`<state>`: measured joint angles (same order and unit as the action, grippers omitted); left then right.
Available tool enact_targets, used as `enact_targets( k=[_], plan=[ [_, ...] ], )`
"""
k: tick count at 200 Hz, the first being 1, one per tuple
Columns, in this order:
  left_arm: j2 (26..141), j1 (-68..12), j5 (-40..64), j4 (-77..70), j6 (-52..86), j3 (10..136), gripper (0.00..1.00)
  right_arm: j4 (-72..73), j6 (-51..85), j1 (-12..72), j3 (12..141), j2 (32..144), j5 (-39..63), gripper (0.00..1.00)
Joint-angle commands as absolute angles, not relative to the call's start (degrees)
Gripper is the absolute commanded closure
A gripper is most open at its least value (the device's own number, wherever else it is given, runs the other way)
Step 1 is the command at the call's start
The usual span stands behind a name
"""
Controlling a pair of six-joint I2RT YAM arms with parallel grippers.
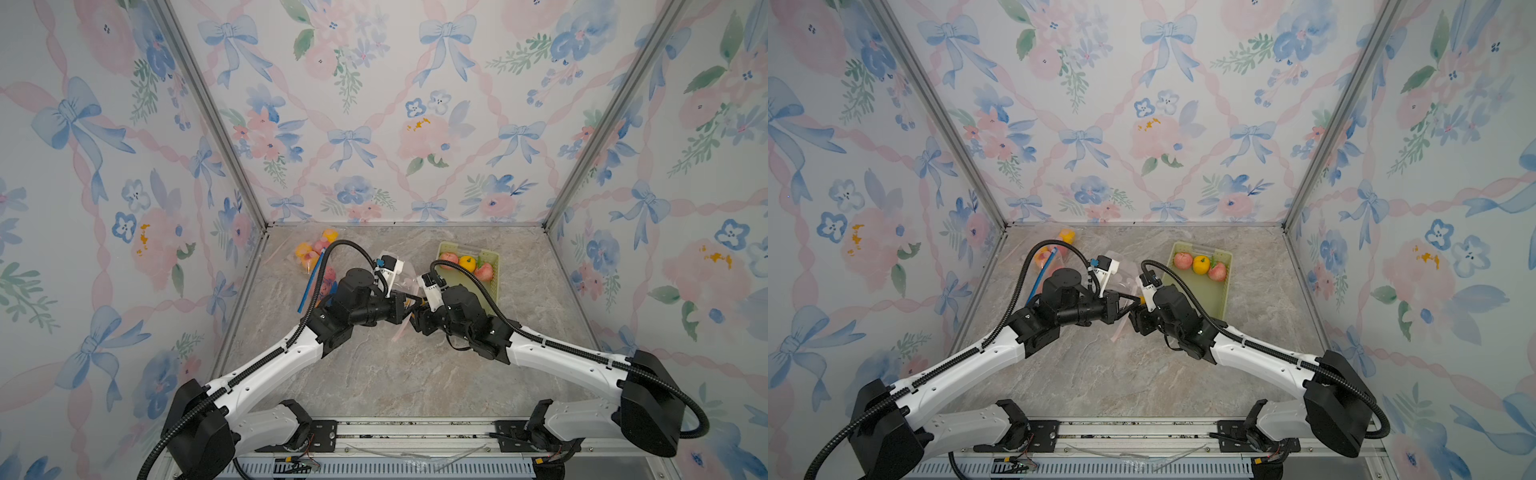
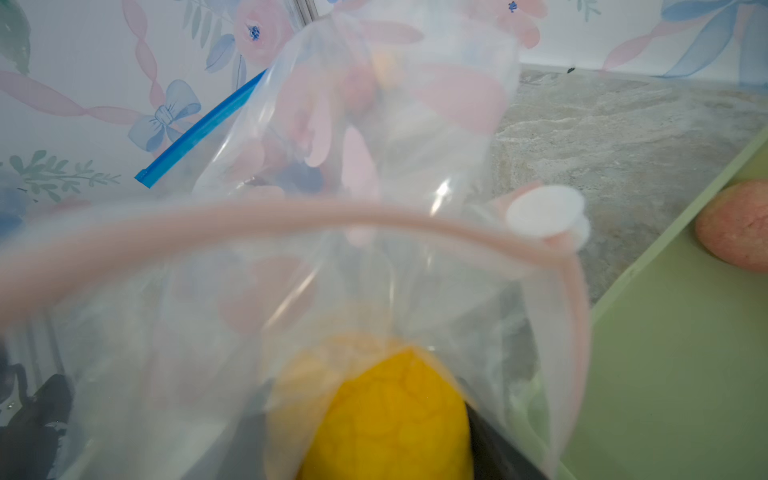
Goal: Place the peach in a zip-top bag and seal the zipper
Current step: Place the peach in the zipper food storage bag.
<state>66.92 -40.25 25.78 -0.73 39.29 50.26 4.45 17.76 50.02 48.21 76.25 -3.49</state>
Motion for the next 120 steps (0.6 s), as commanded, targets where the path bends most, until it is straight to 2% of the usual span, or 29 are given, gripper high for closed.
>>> enact_targets(
  k=[1, 29, 53, 63, 120],
  plan=[
    [65.77, -39.96, 31.07, 1.72, 39.90, 50.34, 1.00, 7.04, 16.45, 49.61, 50.67, 74.96, -5.10, 0.38],
    [65.82, -38.29, 30.95, -0.65, 41.61, 47.92, 1.00, 8.12, 13.58, 51.65, 51.41, 75.24, -2.50, 0.32],
    [66.82, -37.71, 31.00, -3.25, 42.81, 47.37, 1.00, 3.88, 11.91, 53.68, 54.04, 78.28, -4.04, 0.14],
    [66.97, -37.50, 30.72, -3.68, 42.98, 47.46, 1.00, 1.53, 12.75, 53.68, 54.89, 79.09, -5.73, 0.10],
    [66.86, -34.53, 27.44, -4.64, 45.92, 45.19, 1.00, -4.48, 17.38, 53.58, 55.45, 75.53, -8.42, 0.09]
  ],
)
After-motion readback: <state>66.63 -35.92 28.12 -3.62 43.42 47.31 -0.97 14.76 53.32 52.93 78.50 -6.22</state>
